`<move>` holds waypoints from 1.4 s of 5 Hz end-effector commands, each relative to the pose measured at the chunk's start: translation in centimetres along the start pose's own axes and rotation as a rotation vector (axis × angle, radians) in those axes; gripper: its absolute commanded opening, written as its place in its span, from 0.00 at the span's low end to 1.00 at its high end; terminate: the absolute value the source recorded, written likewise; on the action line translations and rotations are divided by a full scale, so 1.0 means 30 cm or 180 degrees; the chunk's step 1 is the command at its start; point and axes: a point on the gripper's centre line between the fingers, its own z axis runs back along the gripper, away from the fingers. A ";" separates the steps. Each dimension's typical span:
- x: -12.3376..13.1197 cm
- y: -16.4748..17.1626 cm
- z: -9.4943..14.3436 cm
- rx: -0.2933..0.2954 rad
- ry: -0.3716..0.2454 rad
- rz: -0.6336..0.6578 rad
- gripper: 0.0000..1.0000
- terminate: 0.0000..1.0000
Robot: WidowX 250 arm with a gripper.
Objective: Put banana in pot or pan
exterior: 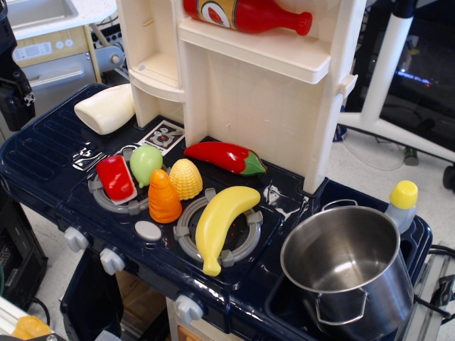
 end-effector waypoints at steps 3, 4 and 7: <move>0.001 -0.292 0.191 -0.0135 0.0165 -0.0445 1.00 0.00; 0.030 -0.456 0.248 0.0022 0.0303 -0.0231 1.00 0.00; 0.060 -0.750 0.182 0.0135 0.0149 0.0089 1.00 0.00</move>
